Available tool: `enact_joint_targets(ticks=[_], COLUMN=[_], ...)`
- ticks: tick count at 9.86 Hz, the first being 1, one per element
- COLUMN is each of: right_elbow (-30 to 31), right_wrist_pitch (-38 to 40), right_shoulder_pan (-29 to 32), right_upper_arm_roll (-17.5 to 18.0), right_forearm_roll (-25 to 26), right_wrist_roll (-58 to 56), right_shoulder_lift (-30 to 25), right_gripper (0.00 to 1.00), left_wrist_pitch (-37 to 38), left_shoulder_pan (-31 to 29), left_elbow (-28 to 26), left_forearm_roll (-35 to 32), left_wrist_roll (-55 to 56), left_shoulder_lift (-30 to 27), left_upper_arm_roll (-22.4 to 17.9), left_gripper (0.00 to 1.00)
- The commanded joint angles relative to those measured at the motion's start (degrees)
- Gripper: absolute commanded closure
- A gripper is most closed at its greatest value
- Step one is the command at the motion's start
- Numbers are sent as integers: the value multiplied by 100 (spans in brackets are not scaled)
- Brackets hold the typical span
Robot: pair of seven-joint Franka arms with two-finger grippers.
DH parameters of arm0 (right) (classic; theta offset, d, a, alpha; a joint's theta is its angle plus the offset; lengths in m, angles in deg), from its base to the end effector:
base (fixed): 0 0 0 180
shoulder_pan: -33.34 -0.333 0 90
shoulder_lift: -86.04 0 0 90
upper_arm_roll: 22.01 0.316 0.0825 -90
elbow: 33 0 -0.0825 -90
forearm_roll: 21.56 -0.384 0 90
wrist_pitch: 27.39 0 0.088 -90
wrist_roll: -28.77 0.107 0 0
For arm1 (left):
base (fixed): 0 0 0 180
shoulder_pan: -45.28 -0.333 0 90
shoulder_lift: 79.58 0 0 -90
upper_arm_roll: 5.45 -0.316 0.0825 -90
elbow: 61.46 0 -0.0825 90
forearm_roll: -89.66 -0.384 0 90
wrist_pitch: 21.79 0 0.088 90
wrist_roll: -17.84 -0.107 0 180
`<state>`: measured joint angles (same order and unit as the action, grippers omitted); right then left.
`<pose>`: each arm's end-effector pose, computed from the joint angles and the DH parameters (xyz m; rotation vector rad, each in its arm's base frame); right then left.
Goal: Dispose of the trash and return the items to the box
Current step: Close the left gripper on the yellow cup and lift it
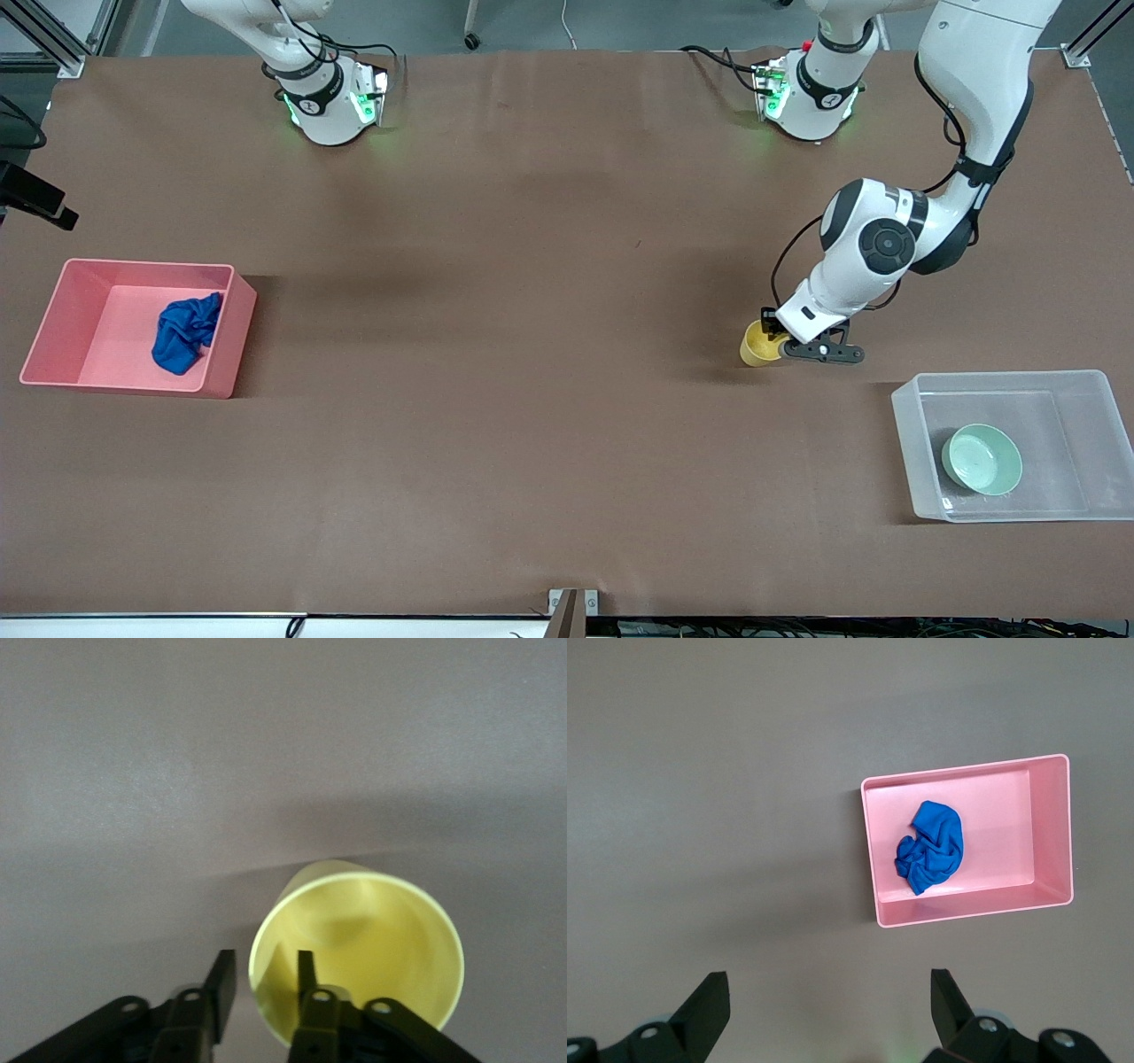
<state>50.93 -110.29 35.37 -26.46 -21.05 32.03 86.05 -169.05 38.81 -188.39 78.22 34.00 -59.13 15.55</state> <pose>0.5382 -0.0622 0.6630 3.1217 -0.2676 -0.0288 0.5355 -0.1437 0.2273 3.1134 -0.1801 0.0393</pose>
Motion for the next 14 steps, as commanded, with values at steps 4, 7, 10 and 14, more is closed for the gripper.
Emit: enact_joint_targets(ticks=[4, 7, 10, 14], right_elbow=[168, 176, 168, 168], right_wrist_pitch=[-34, -34, -34, -34], right_shoulder_pan=[35, 44, 44, 44], right_upper_arm_roll=[23, 14, 14, 14], right_forearm_roll=[64, 64, 64, 64], right_wrist_roll=[-53, -53, -53, -53], right_shoulder_lift=[-159, -159, -151, -151], right_gripper=[0, 0, 0, 0], left_wrist_pitch=[-110, -49, 126, 2040], left_shoulder_pan=[-30, -91, -170, -732], left_elbow=[81, 221, 536, 2703], left_forearm_roll=[-228, -236, -245, -166], left_wrist_roll=[124, 62, 36, -1165], left_shoulder_lift=[170, 126, 47, 370], left_upper_arm_roll=[-8, -16, -25, -25], left_gripper=[99, 99, 100, 100])
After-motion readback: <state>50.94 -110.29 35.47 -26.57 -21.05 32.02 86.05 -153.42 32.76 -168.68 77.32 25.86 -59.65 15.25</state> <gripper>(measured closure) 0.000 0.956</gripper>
